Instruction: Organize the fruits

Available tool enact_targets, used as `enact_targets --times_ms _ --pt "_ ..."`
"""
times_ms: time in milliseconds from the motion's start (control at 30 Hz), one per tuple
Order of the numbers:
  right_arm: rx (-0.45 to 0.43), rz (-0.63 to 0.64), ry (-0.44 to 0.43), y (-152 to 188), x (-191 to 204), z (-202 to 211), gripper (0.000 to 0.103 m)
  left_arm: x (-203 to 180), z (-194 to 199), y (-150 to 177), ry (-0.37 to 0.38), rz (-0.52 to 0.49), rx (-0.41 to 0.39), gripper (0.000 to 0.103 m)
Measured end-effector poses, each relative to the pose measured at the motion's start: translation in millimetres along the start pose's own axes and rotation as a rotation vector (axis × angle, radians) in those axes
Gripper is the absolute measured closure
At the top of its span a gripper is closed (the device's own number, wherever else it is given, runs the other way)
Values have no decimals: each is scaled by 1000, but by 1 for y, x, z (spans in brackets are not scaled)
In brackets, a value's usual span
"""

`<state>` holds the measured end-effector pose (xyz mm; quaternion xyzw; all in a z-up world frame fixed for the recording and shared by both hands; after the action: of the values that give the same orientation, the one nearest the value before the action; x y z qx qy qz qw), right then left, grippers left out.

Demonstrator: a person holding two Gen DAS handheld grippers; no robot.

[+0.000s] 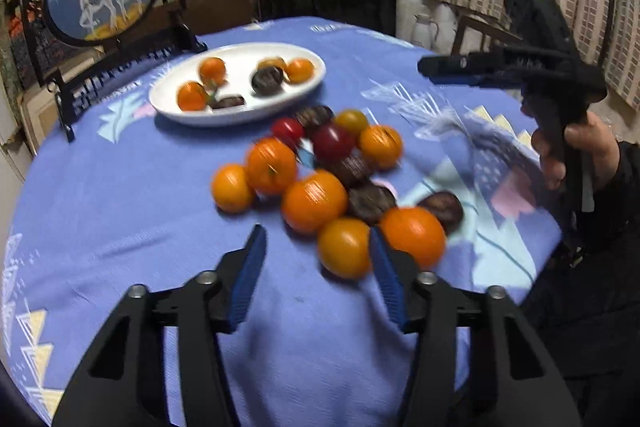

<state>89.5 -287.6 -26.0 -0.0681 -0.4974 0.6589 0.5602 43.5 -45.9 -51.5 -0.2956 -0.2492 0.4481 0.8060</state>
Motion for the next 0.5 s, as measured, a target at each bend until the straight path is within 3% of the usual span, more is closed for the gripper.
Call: enact_targets --times_ms 133,233,333,500 --pt "-1 0 1 10 4 11 34 -15 -8 9 31 -23 43 72" --pt "-5 -3 2 17 5 19 34 -21 -14 11 -6 -37 32 71" --pt "4 0 0 21 7 21 34 -18 -25 6 5 16 46 71" --pt "75 68 -39 34 28 16 33 -22 -34 7 -15 28 55 71"
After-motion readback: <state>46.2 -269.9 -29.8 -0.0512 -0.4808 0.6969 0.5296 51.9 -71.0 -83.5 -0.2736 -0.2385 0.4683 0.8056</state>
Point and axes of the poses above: each gripper's, at about its wrist camera, not at the fingertips, and z roughly against the way its jaws point, x to its left, y to its underside, the point moved 3 cm from there along -z, roughly the way its jaws point, and after that the axes turned 11 degrees about -y, right-handed, at the moved point
